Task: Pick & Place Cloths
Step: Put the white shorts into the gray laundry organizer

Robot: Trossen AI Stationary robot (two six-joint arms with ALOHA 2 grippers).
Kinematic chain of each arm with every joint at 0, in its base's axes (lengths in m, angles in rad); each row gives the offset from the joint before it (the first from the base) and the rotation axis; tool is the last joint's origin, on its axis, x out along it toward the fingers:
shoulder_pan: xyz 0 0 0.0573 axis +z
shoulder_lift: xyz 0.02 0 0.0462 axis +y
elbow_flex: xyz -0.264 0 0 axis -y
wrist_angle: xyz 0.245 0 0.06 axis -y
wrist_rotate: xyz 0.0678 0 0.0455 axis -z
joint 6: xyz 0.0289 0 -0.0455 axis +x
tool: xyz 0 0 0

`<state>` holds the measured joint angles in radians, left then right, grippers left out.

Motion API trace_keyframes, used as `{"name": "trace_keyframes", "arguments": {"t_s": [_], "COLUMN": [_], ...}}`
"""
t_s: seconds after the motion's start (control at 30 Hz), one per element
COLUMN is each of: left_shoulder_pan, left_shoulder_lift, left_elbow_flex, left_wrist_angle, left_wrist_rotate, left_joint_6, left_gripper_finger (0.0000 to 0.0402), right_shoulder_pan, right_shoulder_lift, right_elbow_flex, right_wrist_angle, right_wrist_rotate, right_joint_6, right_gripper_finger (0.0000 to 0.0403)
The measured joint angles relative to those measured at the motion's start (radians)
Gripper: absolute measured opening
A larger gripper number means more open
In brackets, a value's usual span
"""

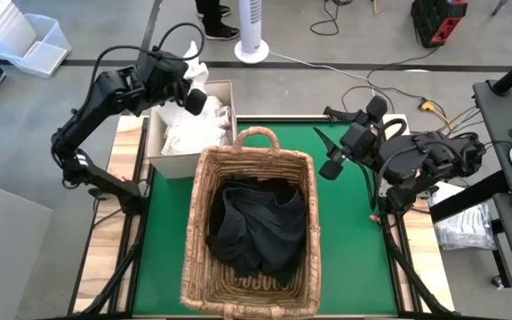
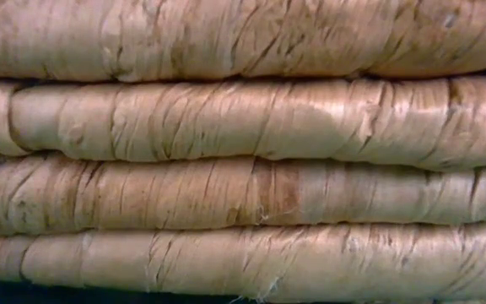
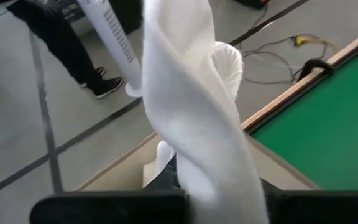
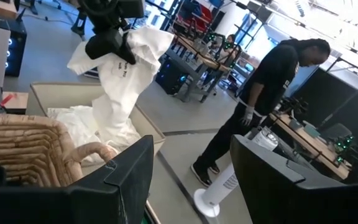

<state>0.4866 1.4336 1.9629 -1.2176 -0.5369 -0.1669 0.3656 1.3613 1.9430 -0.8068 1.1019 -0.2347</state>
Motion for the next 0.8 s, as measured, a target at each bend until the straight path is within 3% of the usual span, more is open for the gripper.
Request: {"name": "trace_keyframes", "arguments": {"t_s": [0.8], "left_shoulder_pan": [0.118], "left_shoulder_lift": [0.084], "left_elbow_flex": [0.0], "left_wrist_angle": [-0.197], "left_wrist_rotate": [0.06], "left_joint_6": [-0.002], "left_gripper_finger": [0.0], "right_shoulder_pan": [-0.011], "right_shoulder_lift": [0.0], "right_elbow_flex": [0.0], "right_wrist_angle": [-0.057], "right_wrist_rotate": [0.0], "right_joint_6": [0.067], "right_gripper_finger": [0.0205]}}
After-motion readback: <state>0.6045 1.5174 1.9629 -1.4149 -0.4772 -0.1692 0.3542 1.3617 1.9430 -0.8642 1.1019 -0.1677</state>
